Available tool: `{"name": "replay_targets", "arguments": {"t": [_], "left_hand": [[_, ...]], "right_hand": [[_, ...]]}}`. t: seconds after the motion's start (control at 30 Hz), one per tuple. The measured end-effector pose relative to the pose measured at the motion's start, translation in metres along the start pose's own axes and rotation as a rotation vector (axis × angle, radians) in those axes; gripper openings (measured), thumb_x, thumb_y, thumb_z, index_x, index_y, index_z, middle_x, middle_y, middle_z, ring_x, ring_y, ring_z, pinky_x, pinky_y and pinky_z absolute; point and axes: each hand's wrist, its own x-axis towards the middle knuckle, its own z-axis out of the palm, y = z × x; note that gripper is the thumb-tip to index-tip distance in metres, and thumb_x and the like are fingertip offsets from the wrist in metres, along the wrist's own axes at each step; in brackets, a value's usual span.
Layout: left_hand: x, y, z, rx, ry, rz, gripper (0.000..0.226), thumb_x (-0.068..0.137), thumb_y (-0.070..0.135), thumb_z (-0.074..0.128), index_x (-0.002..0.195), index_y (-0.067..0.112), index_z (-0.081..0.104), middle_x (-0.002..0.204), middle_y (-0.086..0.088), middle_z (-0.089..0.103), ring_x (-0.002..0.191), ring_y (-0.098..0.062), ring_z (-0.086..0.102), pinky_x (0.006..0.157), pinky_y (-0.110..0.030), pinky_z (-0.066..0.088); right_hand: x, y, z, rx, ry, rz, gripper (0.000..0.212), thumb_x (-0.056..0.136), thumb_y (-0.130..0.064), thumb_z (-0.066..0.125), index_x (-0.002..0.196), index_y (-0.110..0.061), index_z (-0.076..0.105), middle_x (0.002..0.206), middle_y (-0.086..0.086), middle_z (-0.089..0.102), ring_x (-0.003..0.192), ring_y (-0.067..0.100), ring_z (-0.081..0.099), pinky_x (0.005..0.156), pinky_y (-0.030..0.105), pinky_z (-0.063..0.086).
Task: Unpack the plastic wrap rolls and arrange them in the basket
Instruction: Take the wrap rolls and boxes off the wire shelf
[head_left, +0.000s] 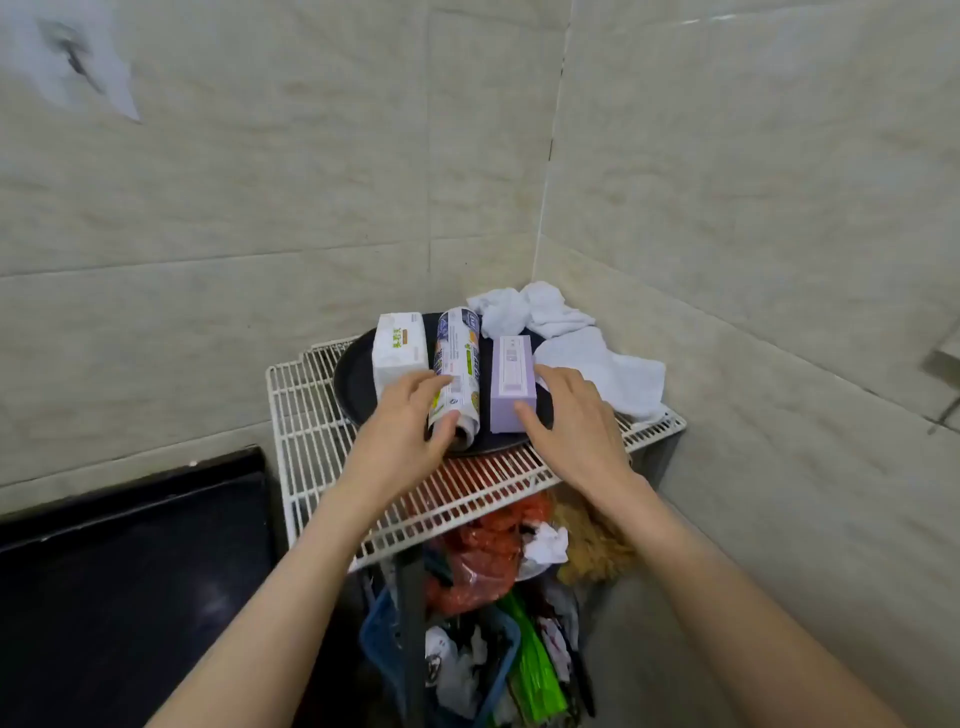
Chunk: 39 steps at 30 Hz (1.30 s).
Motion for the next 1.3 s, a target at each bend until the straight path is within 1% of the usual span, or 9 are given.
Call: {"name": "replay_targets", "arguments": {"t": [0.4,0.57,0.63,0.73,0.87,1.0,1.07,1.2,1.3], "left_hand": [[0.05,-0.024,0.073,0.077,-0.166,-0.098,0.053,0.088,0.041,0.049,0.133,0.018,0.036,0.145,-0.012,0.024,0.132,-0.027,0.028,0.088,-0.04,0.048],[0.059,-0.019,0.076,0.03,-0.251,-0.201,0.054,0.084,0.041,0.055,0.13,0.022,0.034,0.139,-0.014,0.023,0.123,-0.034,0.037,0.086,-0.045,0.048],[0.062,-0.018,0.076,-0.048,-0.265,-0.25,0.054,0.082,0.031,0.057,0.13,0.02,0.034,0.135,-0.015,0.024,0.118,-0.037,0.041,0.09,-0.045,0.046],[0.068,-0.018,0.074,-0.229,-0.268,-0.36,0.063,0.078,0.025,0.062,0.132,0.02,0.03,0.133,-0.015,0.027,0.117,-0.037,0.042,0.096,-0.041,0.043],[0.078,-0.017,0.067,-0.595,-0.293,-0.649,0.081,0.078,0.023,0.064,0.141,0.018,0.014,0.132,-0.012,0.042,0.102,-0.024,0.05,0.082,-0.031,0.041],[0.085,-0.01,0.058,-0.981,-0.236,-0.94,0.063,0.077,0.023,0.069,0.127,0.005,0.036,0.115,-0.018,0.059,0.087,-0.027,0.06,0.076,-0.039,0.053],[0.083,-0.004,0.051,-1.045,-0.242,-0.96,0.057,0.077,0.023,0.07,0.123,0.002,0.042,0.112,-0.02,0.062,0.083,-0.027,0.061,0.078,-0.041,0.053],[0.063,0.015,0.032,-1.14,-0.244,-0.921,0.045,0.079,0.021,0.069,0.116,0.006,0.047,0.091,-0.013,0.065,0.067,-0.019,0.061,0.056,-0.029,0.053],[0.033,0.024,0.017,-1.146,-0.164,-0.82,0.036,0.079,0.019,0.067,0.112,0.011,0.055,0.084,-0.007,0.068,0.061,-0.016,0.065,0.047,-0.024,0.052]], "right_hand": [[0.092,0.019,0.078,0.402,-0.14,0.442,0.076,0.08,-0.047,0.061,0.139,-0.012,0.028,0.142,0.011,0.041,0.128,0.027,0.041,0.101,0.037,0.036],[0.104,0.027,0.075,0.518,-0.156,0.552,0.07,0.075,-0.037,0.068,0.131,-0.013,0.034,0.131,0.007,0.051,0.109,0.022,0.05,0.082,0.03,0.04],[0.104,0.027,0.071,0.555,-0.118,0.576,0.062,0.076,-0.034,0.066,0.128,-0.011,0.039,0.125,0.008,0.054,0.096,0.018,0.049,0.076,0.028,0.038],[0.098,0.028,0.065,0.611,-0.04,0.594,0.061,0.077,-0.035,0.062,0.129,-0.011,0.039,0.123,0.006,0.053,0.099,0.02,0.049,0.078,0.029,0.038],[0.085,0.032,0.053,0.733,0.03,0.606,0.059,0.08,-0.034,0.059,0.132,-0.014,0.038,0.123,0.005,0.053,0.107,0.022,0.053,0.083,0.033,0.045],[0.067,0.035,0.038,0.792,0.002,0.574,0.055,0.083,-0.031,0.058,0.131,-0.017,0.036,0.116,0.0,0.05,0.106,0.02,0.052,0.079,0.03,0.043],[0.056,0.035,0.029,0.805,-0.001,0.571,0.054,0.083,-0.032,0.058,0.131,-0.018,0.035,0.116,-0.002,0.048,0.108,0.02,0.052,0.08,0.031,0.044],[0.034,0.029,0.011,0.844,0.034,0.499,0.048,0.086,-0.032,0.056,0.129,-0.025,0.035,0.109,-0.009,0.044,0.1,0.012,0.049,0.076,0.025,0.043],[0.009,0.02,-0.002,0.993,0.014,0.478,0.04,0.084,-0.033,0.055,0.121,-0.025,0.042,0.113,-0.004,0.054,0.099,0.014,0.056,0.071,0.025,0.047]]}}
